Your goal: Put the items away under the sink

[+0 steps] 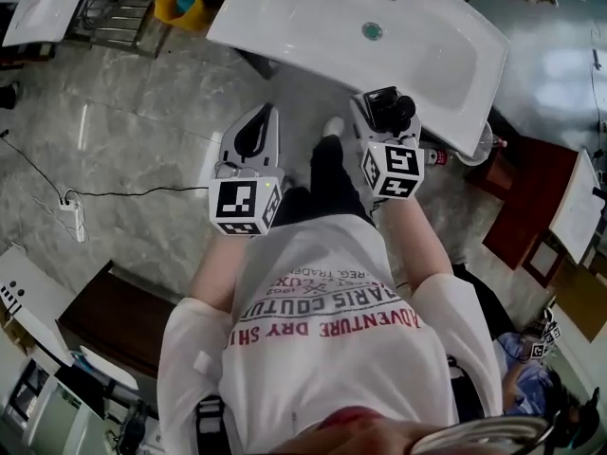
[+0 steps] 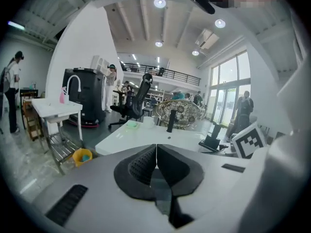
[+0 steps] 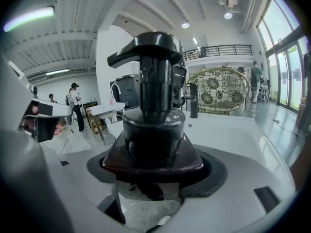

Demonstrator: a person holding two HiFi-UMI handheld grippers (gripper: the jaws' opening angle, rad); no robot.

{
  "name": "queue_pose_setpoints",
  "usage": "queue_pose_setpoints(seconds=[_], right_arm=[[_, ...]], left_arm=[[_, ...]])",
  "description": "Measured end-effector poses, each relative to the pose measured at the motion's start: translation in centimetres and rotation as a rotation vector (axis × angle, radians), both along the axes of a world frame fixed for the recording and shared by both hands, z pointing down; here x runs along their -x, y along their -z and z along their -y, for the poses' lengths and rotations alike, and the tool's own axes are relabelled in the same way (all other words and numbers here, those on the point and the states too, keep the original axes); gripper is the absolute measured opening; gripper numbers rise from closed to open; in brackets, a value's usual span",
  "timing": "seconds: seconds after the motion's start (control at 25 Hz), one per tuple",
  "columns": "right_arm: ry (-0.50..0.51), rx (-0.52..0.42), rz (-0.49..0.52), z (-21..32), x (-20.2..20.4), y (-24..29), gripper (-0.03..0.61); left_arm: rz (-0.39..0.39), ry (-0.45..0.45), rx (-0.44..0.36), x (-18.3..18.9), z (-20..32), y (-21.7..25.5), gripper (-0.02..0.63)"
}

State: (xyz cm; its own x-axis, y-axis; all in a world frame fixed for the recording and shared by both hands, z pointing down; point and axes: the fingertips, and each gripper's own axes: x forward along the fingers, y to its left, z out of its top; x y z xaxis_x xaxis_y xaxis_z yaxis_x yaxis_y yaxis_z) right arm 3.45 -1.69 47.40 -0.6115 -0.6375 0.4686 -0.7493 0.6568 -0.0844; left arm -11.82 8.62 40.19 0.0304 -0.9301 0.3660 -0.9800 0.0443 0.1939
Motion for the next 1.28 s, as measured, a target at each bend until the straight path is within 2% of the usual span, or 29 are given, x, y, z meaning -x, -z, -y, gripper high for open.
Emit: queue_pose_setpoints(seconds=[0.08, 0.28, 0.52, 0.8, 0.96, 1.28], right_arm=[[0.013, 0.015, -0.004, -2.2, 1.0, -0.8, 0.377], [0.045, 0.087, -0.024, -6.5, 3.4, -4.2, 0.378], [0.124, 0.127, -0.069, -8.8, 5.9, -8.4, 0.378], [0.191, 0.134, -0.102, -8.1, 8.1, -17.7, 0.379], [0.167, 0.173, -0.067, -6.0, 8.9, -23.5, 0.379], [0.181, 0.076, -0.040, -2.4, 10.6, -33.9, 0.378]], left_arm=[[0.012, 0.023, 0.008, 1.0, -2.5, -0.8, 0.023], [-0.021, 0.067, 0.066, 2.6, -6.9, -4.2, 0.023], [-0.080, 0.113, 0.130, 3.9, -9.0, -9.1, 0.023], [-0.105, 0.137, 0.111, 5.1, -6.3, -18.4, 0.023], [-0.087, 0.134, 0.074, 5.4, -3.9, -24.2, 0.023], [-0.017, 0.093, -0.019, 6.5, 1.1, -35.8, 0.023]])
